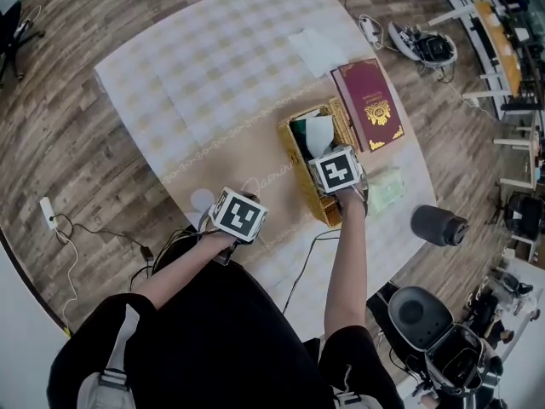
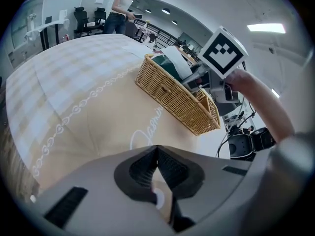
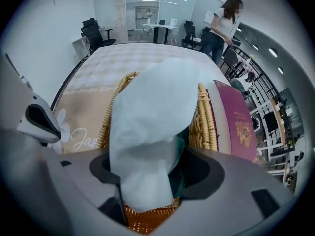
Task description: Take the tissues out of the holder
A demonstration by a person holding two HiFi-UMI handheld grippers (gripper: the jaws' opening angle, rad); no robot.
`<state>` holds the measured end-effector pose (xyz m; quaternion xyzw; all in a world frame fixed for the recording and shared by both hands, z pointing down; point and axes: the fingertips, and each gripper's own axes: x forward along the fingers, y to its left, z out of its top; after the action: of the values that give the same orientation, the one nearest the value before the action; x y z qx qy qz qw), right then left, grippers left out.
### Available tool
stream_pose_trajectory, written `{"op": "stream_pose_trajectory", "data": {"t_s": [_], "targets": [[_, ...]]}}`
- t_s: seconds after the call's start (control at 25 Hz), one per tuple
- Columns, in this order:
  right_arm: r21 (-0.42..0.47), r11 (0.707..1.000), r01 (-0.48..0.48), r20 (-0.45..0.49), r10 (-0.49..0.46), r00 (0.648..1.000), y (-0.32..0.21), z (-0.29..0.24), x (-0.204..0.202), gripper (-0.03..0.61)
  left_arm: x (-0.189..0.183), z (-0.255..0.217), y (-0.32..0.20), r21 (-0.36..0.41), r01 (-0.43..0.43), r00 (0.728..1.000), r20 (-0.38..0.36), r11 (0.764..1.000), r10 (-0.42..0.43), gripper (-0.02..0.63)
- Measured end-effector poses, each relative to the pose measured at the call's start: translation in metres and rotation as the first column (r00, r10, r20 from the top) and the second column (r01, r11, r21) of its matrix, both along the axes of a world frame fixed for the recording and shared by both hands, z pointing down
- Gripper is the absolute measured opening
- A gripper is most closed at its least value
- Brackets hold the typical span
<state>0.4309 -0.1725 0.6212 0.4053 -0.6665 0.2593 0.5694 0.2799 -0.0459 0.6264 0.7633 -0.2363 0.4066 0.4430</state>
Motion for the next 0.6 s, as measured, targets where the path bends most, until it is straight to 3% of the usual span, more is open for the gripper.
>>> {"op": "stream_pose_trajectory", "data": {"t_s": [0.16,0.28,0.6], "targets": [[-0.006,0.999,0.033,0.002,-0.033,0.999,0.003,-0.004,-0.006,0.26,0.001,0.001,0.001,-0.005,0.007,1.0,-0.001,1.0,-0.007,0.009],[0.015,1.0,0.007,0.024,-0.008,1.0,0.005,-0.008,-0.002,0.227,-0.001,-0.002,-0.006,0.014,0.009,1.0,0.005,1.0,-0.009,0.009],[0.113,0.992,-0.058,0.081,0.049,0.996,0.007,-0.032,-0.001,0.218,0.0,0.002,-0.003,-0.004,0.014,1.0,0.001,1.0,-0.014,0.008]]}}
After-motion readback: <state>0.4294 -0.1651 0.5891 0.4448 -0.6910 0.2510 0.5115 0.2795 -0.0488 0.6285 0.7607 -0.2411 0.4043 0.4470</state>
